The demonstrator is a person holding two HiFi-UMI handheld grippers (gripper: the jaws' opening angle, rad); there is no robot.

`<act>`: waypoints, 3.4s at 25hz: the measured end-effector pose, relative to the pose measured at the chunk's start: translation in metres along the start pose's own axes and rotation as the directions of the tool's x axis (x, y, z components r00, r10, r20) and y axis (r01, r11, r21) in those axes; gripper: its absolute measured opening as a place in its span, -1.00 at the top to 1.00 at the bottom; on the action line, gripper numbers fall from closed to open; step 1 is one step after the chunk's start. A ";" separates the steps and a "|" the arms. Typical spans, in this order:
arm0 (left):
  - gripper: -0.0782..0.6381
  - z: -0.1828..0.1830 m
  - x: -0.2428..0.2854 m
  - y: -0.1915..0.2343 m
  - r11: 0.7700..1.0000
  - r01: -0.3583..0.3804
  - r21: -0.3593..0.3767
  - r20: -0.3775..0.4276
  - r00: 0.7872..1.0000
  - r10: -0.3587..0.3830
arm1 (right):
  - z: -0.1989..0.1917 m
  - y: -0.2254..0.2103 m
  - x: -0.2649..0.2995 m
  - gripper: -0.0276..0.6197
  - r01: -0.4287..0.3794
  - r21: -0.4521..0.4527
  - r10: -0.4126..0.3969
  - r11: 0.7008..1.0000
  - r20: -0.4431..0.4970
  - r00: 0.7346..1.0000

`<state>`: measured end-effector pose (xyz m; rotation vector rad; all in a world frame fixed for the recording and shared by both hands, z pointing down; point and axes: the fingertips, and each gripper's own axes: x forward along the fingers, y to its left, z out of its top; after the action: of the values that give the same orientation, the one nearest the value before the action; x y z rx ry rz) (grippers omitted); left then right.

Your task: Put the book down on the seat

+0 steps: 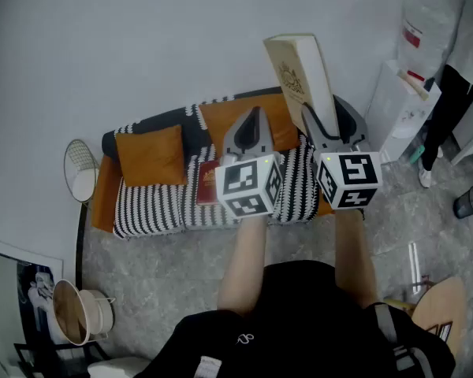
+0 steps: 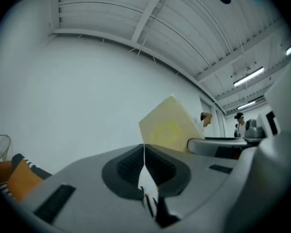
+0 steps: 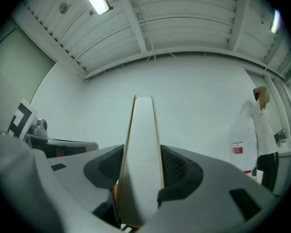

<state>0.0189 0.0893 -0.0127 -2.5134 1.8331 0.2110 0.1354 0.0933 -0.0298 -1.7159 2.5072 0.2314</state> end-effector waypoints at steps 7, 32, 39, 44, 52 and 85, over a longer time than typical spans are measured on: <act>0.74 -0.003 -0.002 -0.004 1.000 -0.011 0.007 -0.001 1.000 0.011 | -0.004 -0.002 -0.003 0.22 -0.006 -0.004 0.006 1.000 -0.008 1.000; 0.74 -0.033 -0.028 0.040 0.991 -0.125 -0.055 -0.045 0.991 0.123 | -0.051 0.018 0.009 0.22 -0.113 0.190 0.132 0.975 -0.088 0.987; 0.74 -0.040 -0.031 0.051 0.987 -0.153 -0.053 -0.066 0.987 0.149 | -0.068 0.020 0.016 0.22 -0.130 0.265 0.165 0.955 -0.116 0.979; 0.74 -0.055 -0.033 0.062 0.983 -0.174 -0.056 -0.108 0.980 0.168 | -0.091 0.027 0.022 0.22 -0.147 0.353 0.208 0.924 -0.142 0.968; 0.74 -0.094 -0.016 0.089 0.977 -0.193 -0.091 -0.173 0.969 0.175 | -0.156 0.037 0.047 0.22 -0.125 0.400 0.241 0.908 -0.255 0.936; 0.74 -0.432 0.130 0.211 0.936 -0.250 -0.249 -0.694 0.720 0.008 | -0.545 0.036 0.162 0.22 0.288 0.630 0.362 0.721 -0.697 0.619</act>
<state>-0.1011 -0.1417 0.4116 -2.9477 2.3980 -0.5586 0.0472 -0.1394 0.4829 -1.5496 2.4879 -1.6542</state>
